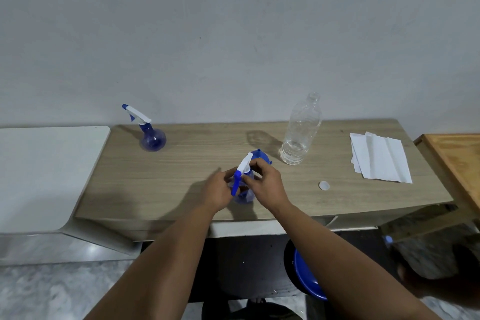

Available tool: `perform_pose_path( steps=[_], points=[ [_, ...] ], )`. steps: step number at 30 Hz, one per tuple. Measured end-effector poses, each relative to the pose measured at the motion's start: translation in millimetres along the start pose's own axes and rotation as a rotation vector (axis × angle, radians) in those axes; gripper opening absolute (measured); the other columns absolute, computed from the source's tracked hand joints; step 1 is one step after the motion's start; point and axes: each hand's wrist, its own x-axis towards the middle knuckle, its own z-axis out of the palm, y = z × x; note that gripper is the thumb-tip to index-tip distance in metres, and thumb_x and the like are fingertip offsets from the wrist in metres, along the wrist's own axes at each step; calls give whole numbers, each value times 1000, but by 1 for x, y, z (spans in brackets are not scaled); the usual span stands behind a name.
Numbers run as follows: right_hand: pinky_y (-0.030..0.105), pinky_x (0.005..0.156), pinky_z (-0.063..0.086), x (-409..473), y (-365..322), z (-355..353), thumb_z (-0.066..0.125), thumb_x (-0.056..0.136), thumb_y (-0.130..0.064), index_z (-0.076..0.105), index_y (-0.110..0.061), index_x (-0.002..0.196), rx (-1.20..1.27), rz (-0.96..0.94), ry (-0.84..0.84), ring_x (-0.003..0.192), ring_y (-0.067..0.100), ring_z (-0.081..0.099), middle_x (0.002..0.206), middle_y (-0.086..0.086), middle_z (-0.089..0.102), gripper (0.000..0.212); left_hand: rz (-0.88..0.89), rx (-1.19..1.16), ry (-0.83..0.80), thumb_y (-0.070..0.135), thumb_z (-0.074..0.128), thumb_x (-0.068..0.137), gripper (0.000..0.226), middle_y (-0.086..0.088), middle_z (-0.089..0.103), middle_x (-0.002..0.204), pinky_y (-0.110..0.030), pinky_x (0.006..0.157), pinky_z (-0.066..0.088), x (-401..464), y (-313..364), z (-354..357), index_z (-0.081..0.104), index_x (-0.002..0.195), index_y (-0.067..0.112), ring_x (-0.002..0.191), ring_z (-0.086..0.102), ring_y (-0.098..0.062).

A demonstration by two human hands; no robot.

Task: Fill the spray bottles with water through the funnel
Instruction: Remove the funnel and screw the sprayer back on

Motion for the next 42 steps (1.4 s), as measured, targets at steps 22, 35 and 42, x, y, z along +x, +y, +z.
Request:
perform_pose_path(
  steps=[22, 35, 42],
  points=[
    [34, 81, 56, -7, 2, 2, 73, 73, -27, 55, -37, 121, -18, -4, 20, 95, 12, 67, 108, -8, 67, 53, -90, 65, -155, 19, 80, 75, 41, 8, 73, 104, -5, 64, 45, -2, -16, 23, 67, 113, 25, 79, 62, 5],
    [21, 71, 53, -6, -16, 9, 58, 87, 3, 65, -21, 101, 106, 15, 60, 80, 12, 65, 91, -5, 69, 29, -114, 363, -130, 75, 60, 67, 86, 17, 54, 144, -34, 106, 46, -23, -48, -9, 44, 145, 42, 128, 55, -7],
    [20, 61, 49, -15, -25, 19, 59, 89, -3, 63, -22, 93, 72, -6, -40, 64, 6, 57, 82, 3, 67, 20, -127, 376, 139, 76, 52, 68, 78, 15, 62, 132, -36, 101, 49, -40, -63, -42, 51, 138, 40, 119, 60, -8]
  ],
)
